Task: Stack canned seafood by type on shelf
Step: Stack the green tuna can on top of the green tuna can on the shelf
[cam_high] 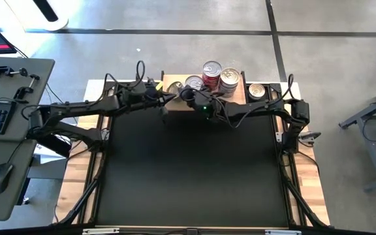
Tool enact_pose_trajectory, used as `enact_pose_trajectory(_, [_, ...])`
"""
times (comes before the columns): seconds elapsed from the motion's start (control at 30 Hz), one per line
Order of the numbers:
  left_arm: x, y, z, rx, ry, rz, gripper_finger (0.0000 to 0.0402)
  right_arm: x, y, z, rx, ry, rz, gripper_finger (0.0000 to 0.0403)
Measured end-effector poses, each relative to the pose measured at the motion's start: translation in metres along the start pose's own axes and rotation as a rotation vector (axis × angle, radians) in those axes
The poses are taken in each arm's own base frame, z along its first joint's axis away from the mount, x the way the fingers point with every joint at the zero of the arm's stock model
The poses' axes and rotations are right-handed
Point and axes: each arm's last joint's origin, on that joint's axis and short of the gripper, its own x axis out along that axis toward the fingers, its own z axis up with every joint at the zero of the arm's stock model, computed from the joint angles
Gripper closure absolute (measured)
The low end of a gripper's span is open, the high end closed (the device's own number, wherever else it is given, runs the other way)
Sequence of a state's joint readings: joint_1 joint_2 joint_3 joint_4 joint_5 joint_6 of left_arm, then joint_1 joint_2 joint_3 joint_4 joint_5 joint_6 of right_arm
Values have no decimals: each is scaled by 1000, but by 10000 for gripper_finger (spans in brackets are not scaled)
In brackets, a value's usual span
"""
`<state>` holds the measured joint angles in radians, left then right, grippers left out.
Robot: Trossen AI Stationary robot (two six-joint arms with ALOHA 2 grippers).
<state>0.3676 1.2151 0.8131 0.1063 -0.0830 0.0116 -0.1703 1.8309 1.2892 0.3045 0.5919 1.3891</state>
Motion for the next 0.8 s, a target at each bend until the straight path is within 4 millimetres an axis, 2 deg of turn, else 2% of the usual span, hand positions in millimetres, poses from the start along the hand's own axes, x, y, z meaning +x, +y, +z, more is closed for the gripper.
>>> enact_pose_trajectory(0.27, [1, 1, 1, 52, -8, 6, 401, 0, 0, 0, -2, -2, -4, 261])
enact_pose_trajectory(0.57, [14, 7, -11, 48, 56, 30, 401, 3, -3, 3, -7, 23, -14, 257])
enact_pose_trajectory(0.67, [16, 9, -12, 45, 63, 36, 401, 3, -3, 3, -7, 23, -14, 234])
enact_pose_trajectory(0.8, [16, 12, -14, 44, 80, 51, 401, 3, -3, 2, -7, 32, -10, 185])
